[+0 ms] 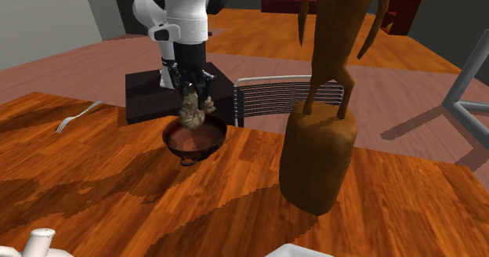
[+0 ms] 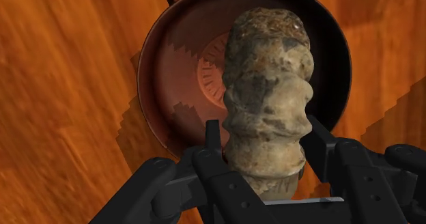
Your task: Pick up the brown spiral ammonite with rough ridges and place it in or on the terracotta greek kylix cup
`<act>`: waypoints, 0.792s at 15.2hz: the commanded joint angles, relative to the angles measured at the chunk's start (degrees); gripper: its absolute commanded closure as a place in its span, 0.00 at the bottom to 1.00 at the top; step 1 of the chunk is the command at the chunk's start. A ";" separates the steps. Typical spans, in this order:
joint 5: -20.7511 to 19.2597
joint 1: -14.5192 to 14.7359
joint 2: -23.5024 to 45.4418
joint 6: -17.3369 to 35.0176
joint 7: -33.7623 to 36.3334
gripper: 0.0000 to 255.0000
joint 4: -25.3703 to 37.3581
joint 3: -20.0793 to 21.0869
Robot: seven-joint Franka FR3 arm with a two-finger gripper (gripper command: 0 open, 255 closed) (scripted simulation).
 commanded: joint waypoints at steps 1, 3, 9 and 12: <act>-0.53 -0.01 0.99 1.50 0.41 1.00 -0.49 -0.10; -1.13 0.03 2.13 2.91 0.91 1.00 -0.83 -0.21; -1.13 0.04 2.13 2.91 0.90 1.00 -0.83 -0.22; -1.12 0.04 2.12 2.91 0.90 0.00 -0.83 -0.22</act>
